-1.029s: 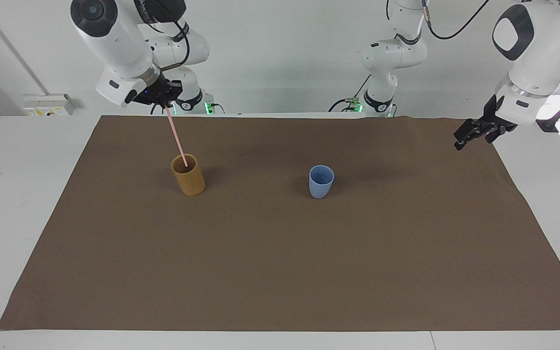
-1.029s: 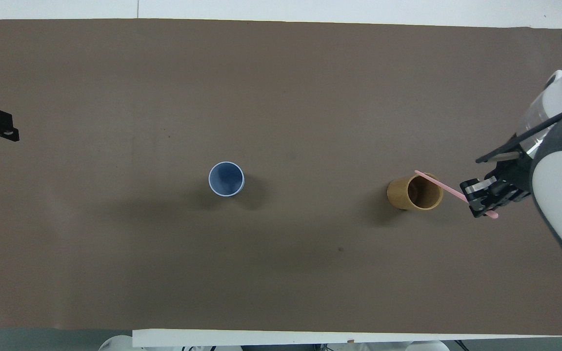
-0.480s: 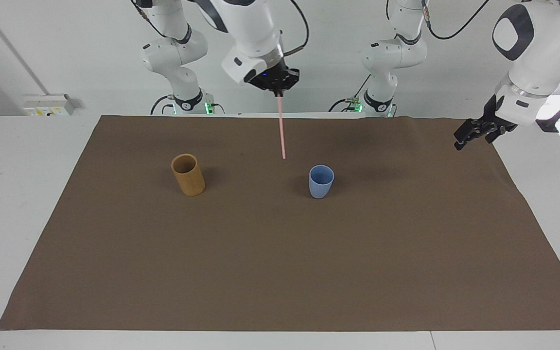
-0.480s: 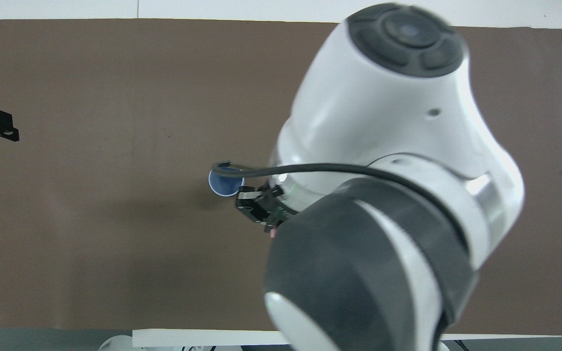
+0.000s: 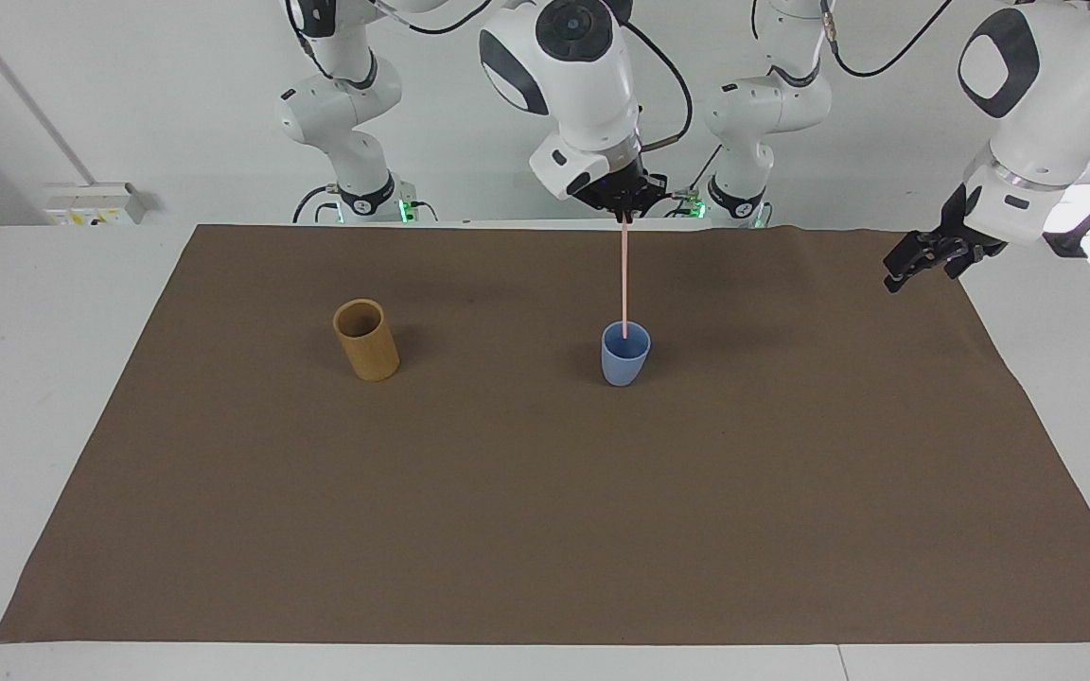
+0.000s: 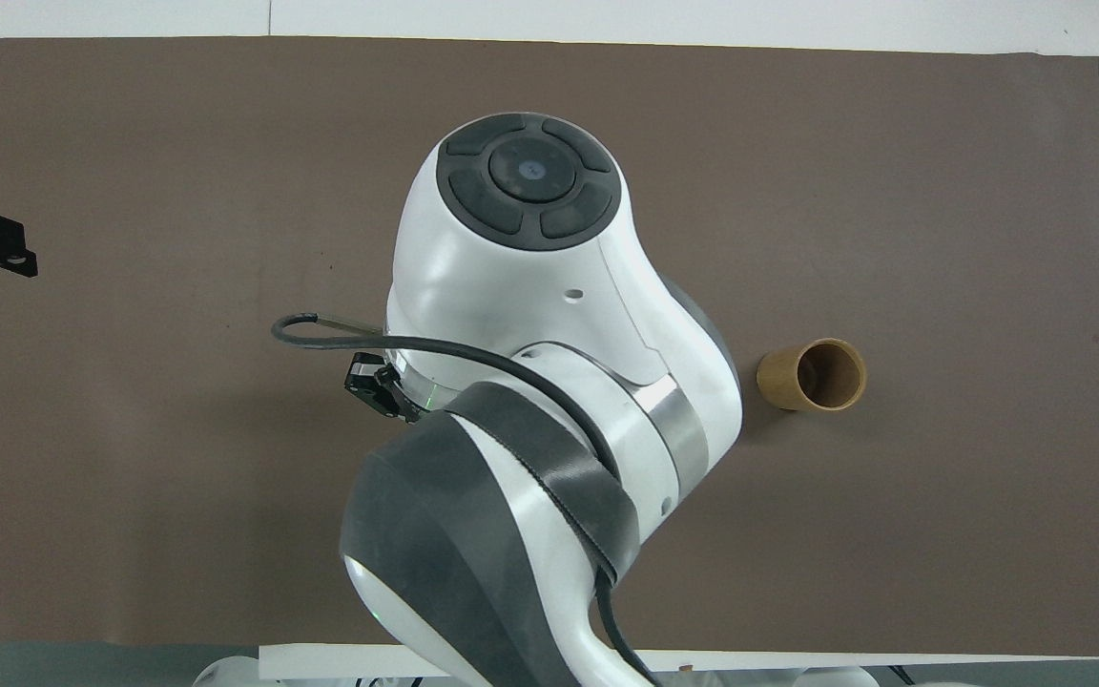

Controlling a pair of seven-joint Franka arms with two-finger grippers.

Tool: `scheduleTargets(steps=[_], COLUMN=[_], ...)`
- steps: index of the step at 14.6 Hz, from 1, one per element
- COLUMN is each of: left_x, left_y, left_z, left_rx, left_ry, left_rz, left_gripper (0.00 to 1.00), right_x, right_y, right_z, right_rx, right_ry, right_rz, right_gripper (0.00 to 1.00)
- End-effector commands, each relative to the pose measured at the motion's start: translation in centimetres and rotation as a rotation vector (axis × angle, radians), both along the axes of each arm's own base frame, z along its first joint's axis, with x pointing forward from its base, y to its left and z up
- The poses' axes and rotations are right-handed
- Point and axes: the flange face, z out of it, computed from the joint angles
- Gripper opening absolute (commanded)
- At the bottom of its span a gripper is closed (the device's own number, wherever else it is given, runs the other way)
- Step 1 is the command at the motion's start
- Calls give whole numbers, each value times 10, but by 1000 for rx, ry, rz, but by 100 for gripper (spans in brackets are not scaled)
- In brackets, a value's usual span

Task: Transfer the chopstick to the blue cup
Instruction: 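Carry the pink stick over the blue cup with the right gripper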

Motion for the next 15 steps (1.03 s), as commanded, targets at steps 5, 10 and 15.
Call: scheduleTargets(steps=[5, 10, 15], left_x=[0, 0, 0], left_y=[0, 0, 0], left_z=[1, 1, 1], left_rx=[-1, -1, -1], left_ry=[12, 12, 12], left_rz=[-3, -3, -3], left_gripper=[100, 100, 100], right_x=[-12, -3, 28], right_y=[3, -9, -42], right_z=[-38, -52, -8], right_rx=[-19, 3, -37], right_ry=[50, 14, -76], right_rz=[-29, -69, -83], right_gripper=[0, 43, 100])
